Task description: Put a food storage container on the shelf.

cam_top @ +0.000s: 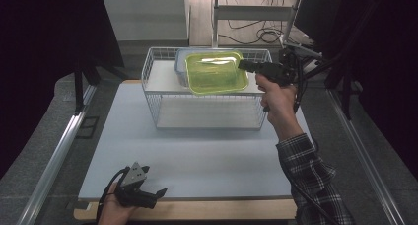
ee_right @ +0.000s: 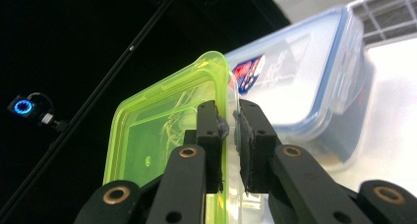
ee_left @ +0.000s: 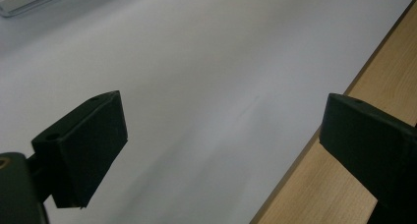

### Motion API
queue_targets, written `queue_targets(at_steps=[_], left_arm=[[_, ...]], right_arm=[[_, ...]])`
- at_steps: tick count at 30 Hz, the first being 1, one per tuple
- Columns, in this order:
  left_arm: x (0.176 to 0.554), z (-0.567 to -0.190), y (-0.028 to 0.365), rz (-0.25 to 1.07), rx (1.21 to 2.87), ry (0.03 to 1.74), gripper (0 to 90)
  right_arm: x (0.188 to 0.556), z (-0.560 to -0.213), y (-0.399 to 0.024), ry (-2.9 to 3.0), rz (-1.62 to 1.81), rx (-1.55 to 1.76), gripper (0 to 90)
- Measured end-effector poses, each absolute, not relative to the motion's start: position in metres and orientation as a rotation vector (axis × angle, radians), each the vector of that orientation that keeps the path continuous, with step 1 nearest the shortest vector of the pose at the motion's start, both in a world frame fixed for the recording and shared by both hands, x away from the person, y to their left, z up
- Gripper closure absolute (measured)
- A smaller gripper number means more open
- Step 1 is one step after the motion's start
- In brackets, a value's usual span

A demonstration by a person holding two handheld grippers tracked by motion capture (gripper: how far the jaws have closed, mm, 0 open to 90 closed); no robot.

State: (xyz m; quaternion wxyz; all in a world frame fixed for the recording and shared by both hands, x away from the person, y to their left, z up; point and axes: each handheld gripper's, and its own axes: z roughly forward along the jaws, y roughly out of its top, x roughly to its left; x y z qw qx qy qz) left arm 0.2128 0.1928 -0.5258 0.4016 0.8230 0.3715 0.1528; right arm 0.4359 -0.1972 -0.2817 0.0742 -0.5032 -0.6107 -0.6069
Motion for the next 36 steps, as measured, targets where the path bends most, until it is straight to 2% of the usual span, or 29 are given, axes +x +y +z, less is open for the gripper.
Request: queue_targets(at_steps=[22,36], left_arm=[[0.213,-0.526,0.194,0.374,2.072,0.935,4.1],[0.212,-0.526,0.193,0.373,2.075,0.932,4.2]], right_arm=[[0.479,-0.256,-0.168,-1.857,-1.871,-1.681,80.5],[0.49,-0.26,-0.161,-1.884,-1.866,-1.734,80.0]])
